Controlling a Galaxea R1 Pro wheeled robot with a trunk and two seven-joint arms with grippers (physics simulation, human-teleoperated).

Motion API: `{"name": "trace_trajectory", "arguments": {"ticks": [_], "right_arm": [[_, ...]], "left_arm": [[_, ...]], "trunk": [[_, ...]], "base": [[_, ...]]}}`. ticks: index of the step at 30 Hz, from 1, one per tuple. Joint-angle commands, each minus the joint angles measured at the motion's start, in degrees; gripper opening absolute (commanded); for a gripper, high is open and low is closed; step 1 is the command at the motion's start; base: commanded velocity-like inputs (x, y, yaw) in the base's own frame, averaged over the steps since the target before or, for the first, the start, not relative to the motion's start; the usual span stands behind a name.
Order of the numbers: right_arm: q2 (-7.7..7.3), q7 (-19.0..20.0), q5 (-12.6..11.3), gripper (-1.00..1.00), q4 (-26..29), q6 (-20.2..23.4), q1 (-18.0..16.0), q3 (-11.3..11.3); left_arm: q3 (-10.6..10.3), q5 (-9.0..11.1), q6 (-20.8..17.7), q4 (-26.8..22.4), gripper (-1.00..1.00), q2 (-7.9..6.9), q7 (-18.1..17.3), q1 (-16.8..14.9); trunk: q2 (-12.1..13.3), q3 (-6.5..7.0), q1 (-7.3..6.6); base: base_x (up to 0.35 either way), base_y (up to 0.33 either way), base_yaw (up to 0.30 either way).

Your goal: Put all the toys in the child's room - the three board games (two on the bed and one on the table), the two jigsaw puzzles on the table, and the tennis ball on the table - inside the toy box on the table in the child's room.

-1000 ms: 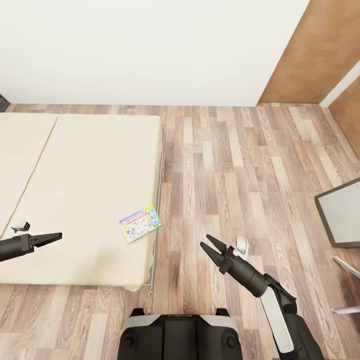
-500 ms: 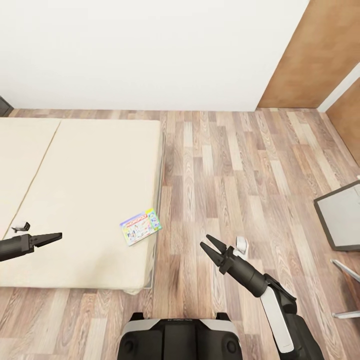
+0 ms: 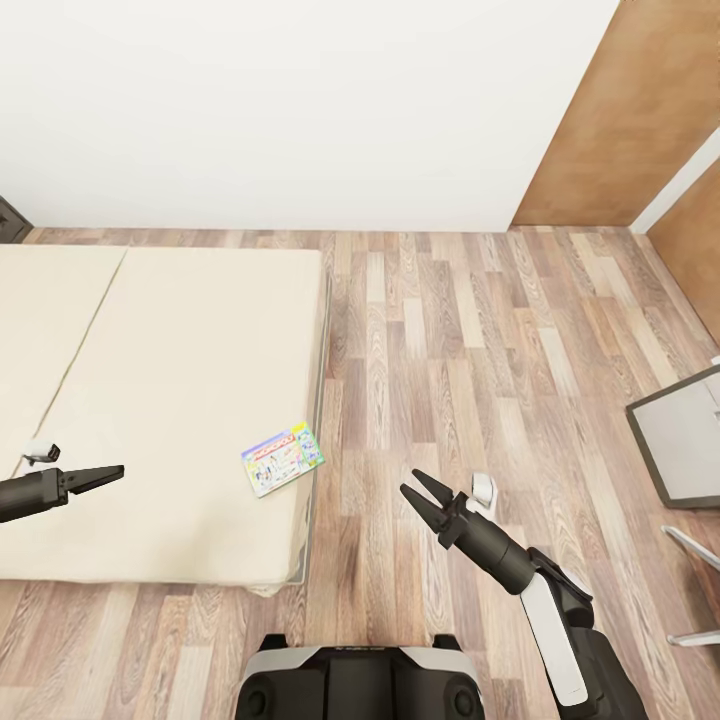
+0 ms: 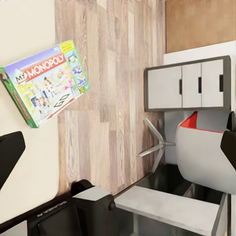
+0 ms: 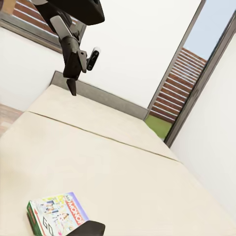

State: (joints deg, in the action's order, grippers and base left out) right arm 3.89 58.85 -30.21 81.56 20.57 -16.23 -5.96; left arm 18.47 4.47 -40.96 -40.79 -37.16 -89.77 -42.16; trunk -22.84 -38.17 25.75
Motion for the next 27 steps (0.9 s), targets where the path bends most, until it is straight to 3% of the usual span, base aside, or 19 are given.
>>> {"name": "trace_trajectory", "arguments": {"ticks": [1, 27], "right_arm": [[0.05, 0.2, -0.2, 1.0, 0.0, 0.5, 0.0, -0.1], [0.0, 0.2, -0.3, 1.0, 0.1, 0.6, 0.0, -0.1]], "left_arm": [[0.0, 0.0, -0.6, 0.0, 1.0, -0.01, -0.2, 0.0], [0.0, 0.0, -0.6, 0.0, 1.0, -0.01, -0.2, 0.0]], "trunk": [[-0.1, 0.03, 0.04], [-0.1, 2.51, 0.04]], "base": [[0.0, 0.0, 0.0], [0.0, 0.0, 0.0]]}}
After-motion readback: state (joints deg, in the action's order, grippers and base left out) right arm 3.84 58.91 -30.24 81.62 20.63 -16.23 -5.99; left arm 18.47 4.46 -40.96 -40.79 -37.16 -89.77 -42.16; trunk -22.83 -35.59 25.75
